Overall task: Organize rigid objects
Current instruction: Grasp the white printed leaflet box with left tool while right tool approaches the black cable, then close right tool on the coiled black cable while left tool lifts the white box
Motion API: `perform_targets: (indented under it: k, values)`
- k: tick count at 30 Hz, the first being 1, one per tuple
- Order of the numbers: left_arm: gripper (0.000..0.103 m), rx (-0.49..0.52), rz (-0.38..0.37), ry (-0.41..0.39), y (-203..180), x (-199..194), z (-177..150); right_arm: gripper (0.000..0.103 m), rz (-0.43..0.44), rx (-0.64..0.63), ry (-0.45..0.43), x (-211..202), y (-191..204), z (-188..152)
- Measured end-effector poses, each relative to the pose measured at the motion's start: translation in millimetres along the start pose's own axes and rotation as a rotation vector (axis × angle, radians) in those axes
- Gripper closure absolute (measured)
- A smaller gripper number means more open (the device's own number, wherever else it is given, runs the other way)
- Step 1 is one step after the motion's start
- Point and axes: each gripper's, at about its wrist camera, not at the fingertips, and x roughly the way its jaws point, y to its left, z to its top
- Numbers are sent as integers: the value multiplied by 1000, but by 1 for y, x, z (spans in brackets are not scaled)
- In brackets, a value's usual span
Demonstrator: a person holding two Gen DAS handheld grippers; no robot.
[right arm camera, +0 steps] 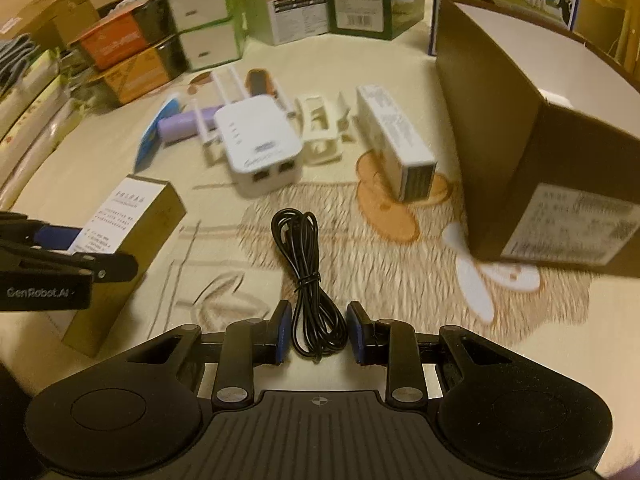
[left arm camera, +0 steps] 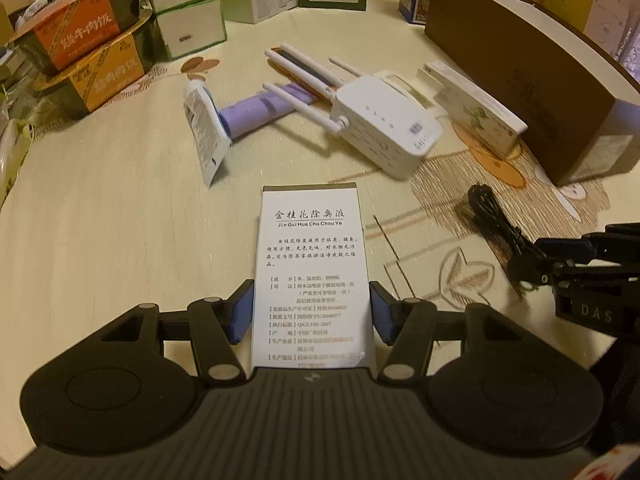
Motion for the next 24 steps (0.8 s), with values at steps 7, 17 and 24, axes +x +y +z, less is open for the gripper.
perform_targets:
  k: [7,17,24]
  values:
    - [48,-13,-22,19,2,3,0,70,25,-8,-10,3,2,2]
    - [47,-2,-4,33,1,17,10,69,9,-79,-21,23,11,16]
    - [47,13,3,29,0,18,11,81,14,-78,-18,23,13,13]
